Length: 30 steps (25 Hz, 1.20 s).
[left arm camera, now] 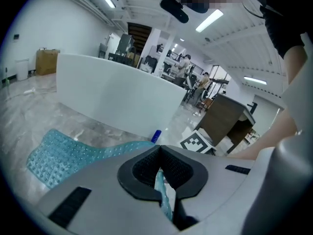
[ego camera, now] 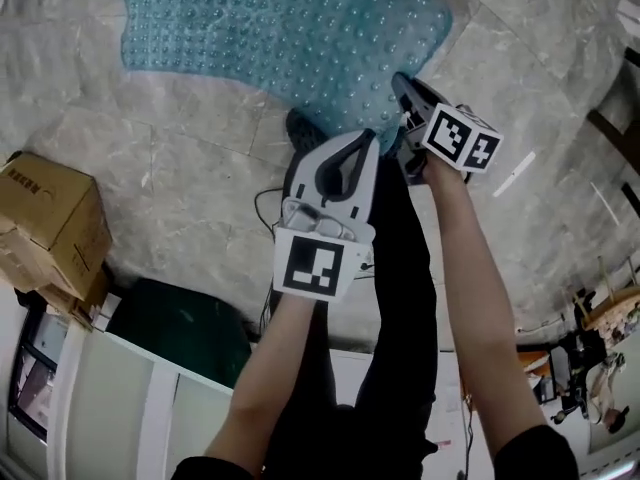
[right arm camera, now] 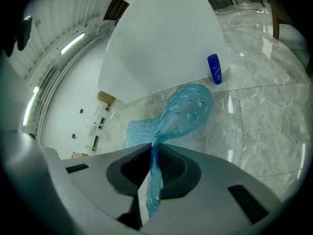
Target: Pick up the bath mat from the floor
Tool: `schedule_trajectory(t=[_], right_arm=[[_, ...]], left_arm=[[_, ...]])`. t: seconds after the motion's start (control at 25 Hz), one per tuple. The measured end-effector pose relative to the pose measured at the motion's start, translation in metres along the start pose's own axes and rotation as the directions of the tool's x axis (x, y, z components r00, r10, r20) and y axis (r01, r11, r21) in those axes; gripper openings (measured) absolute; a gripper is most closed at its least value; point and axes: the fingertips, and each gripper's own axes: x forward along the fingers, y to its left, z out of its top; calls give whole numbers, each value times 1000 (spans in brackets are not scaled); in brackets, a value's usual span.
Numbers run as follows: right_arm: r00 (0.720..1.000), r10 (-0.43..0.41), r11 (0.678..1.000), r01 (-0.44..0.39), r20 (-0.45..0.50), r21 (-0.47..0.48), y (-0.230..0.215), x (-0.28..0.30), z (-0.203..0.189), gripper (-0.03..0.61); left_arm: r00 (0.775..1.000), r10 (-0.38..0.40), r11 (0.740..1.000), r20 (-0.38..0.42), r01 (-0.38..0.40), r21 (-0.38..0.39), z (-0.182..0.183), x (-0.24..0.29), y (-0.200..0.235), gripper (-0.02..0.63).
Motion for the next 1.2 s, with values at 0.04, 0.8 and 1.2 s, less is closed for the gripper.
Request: schedule_trajectory(t=[0.04, 0.8, 1.2], right_arm=[[1000, 11, 1000, -11, 6, 7, 14, -10, 5, 40], [980, 154, 988, -154, 128, -7, 267, -201, 69, 38], [949, 217, 976, -203, 231, -81, 372, -286, 105, 38]], left_arm=[[1000, 0, 1000, 16, 0, 6, 15, -7, -1, 12], [984, 50, 998, 173, -44, -38, 207, -198, 24, 12], [975, 33, 999, 219, -36, 10, 281, -290, 26, 12]])
